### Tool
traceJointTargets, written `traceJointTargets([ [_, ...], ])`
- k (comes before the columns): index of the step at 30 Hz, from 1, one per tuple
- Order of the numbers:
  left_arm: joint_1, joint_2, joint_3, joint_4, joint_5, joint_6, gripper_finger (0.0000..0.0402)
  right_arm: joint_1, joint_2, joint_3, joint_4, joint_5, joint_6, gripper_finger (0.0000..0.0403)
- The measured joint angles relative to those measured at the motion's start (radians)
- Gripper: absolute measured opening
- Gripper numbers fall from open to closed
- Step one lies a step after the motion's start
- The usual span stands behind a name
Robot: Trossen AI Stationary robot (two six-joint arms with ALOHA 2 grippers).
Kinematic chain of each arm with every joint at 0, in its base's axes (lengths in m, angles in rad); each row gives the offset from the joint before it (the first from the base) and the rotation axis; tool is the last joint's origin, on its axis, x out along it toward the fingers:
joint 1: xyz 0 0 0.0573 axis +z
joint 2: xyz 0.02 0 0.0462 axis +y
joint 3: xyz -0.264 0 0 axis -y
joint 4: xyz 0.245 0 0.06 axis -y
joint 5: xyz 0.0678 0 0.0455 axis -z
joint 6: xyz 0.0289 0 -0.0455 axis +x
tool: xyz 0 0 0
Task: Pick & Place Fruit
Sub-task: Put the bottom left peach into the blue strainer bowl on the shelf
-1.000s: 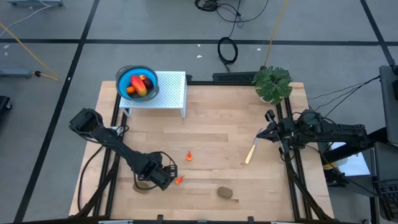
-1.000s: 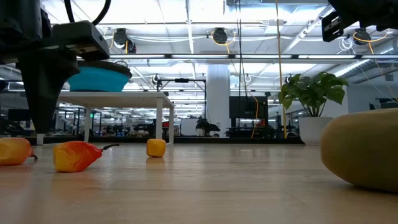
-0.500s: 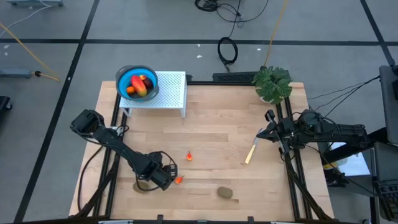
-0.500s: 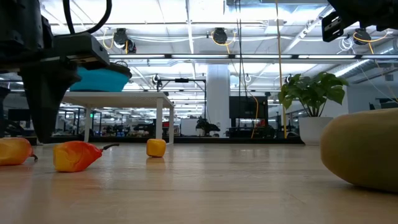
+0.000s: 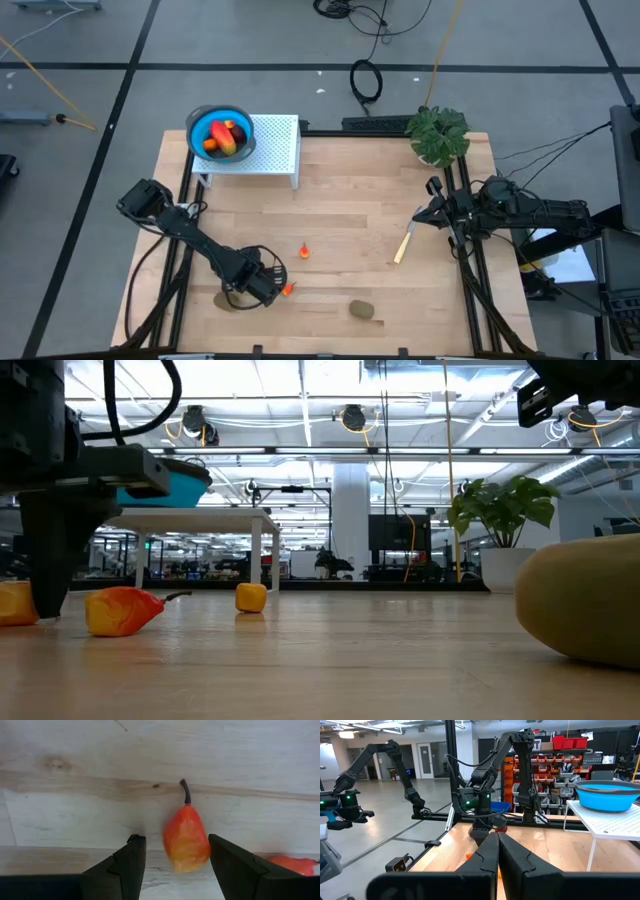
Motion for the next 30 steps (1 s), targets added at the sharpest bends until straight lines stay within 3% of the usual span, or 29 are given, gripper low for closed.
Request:
traceJointTargets([
  [6,0.006,0.000,0.000,0.000,0.000,-0.006,0.0204,0.000,0.000,0.000,0.000,0.000,0.000,0.0000],
  [17,0.019,-0.001,0.000,0.002,-0.001,0.012,0.0107,0.000,0.000,0.000,0.000,0.001,0.000,0.0000],
  [23,0.018,-0.020,0.000,0.022,-0.023,0.046,0.0100,0.000,0.000,0.000,0.000,0.002,0.000,0.0000],
  [26,0.018,-0.056,0.000,0.034,-0.100,0.074,0.0110,0.000,0.000,0.000,0.000,0.002,0.000,0.0000],
  [30,0.017,-0.118,0.000,0.082,-0.312,0.172,0.0113,0.000,0.000,0.000,-0.001,0.002,0.000,0.0000],
])
